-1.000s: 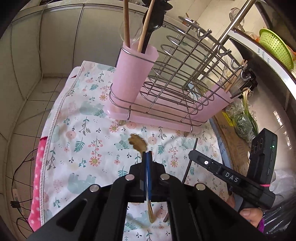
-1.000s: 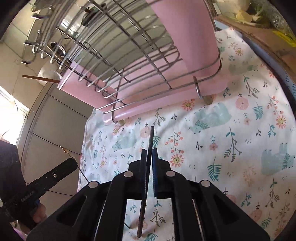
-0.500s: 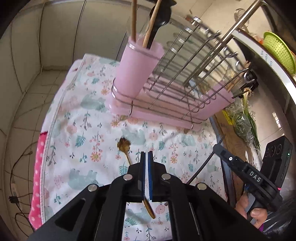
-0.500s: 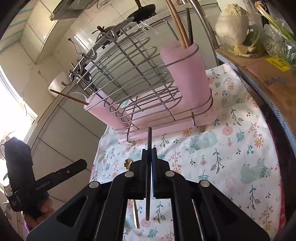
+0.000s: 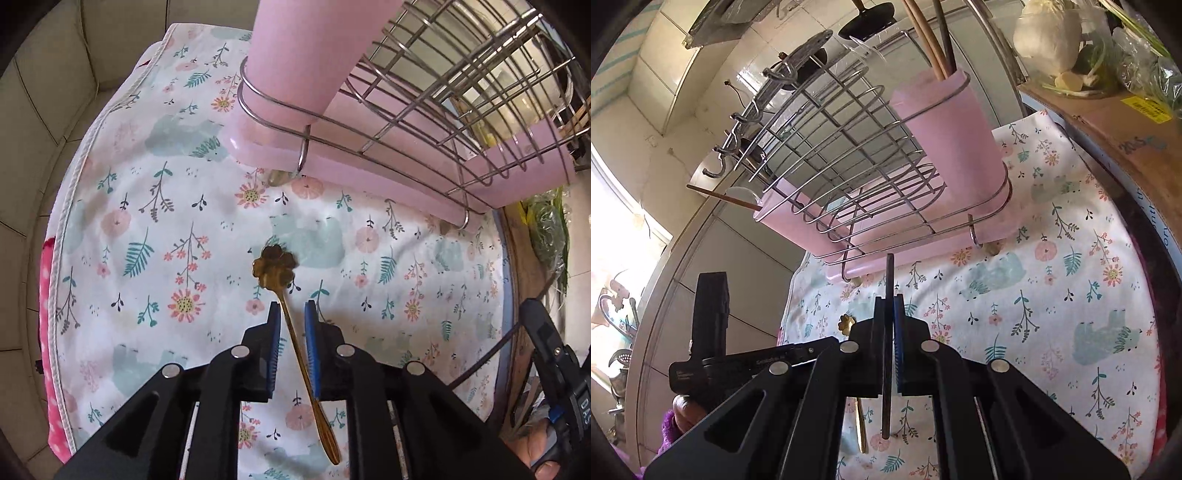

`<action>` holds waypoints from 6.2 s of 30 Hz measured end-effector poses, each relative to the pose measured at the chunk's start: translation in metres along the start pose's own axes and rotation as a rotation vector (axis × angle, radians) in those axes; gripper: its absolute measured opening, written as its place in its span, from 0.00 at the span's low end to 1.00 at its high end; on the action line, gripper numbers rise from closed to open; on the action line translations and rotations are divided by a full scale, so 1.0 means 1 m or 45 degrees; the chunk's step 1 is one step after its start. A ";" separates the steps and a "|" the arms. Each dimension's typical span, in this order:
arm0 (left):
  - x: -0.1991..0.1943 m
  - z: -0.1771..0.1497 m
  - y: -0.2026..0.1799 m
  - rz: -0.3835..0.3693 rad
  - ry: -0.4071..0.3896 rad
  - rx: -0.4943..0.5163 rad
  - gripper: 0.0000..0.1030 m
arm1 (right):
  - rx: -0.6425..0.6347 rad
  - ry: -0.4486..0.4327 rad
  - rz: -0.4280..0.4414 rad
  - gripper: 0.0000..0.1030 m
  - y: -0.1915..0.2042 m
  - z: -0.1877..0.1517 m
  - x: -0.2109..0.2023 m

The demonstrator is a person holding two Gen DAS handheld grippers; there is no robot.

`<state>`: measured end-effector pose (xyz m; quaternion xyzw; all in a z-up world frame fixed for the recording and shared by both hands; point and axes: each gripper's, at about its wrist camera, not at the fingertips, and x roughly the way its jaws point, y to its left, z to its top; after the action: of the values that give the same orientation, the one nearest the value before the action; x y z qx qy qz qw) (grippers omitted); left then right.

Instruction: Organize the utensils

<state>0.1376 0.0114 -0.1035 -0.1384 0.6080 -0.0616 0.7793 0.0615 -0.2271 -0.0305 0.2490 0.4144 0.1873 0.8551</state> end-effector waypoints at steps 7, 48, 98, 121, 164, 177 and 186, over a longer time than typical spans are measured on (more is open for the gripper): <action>0.017 0.003 -0.014 0.113 -0.014 0.039 0.09 | -0.001 0.008 0.024 0.05 -0.002 0.000 0.000; -0.184 -0.020 0.028 -0.267 -0.831 0.058 0.04 | -0.182 -0.301 -0.059 0.05 0.045 0.039 -0.072; -0.041 0.062 0.088 0.154 -0.565 -0.314 0.00 | -0.143 -0.068 -0.049 0.05 0.024 0.021 -0.008; -0.160 -0.028 0.033 0.054 -0.925 -0.089 0.00 | -0.226 -0.189 -0.091 0.05 0.058 0.007 -0.047; -0.144 0.064 -0.043 0.050 -1.598 0.163 0.01 | -0.564 -0.733 -0.385 0.05 0.070 0.129 -0.070; -0.138 0.030 -0.029 0.008 -1.375 0.230 0.05 | -0.511 -0.498 -0.406 0.05 0.058 0.099 -0.038; -0.157 0.019 -0.034 -0.047 -1.302 0.280 0.36 | -0.493 -0.387 -0.410 0.24 0.058 0.095 -0.033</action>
<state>0.1186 0.0231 0.0571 -0.0788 0.1373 -0.0635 0.9853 0.1114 -0.2235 0.0738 0.0375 0.2724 0.0855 0.9576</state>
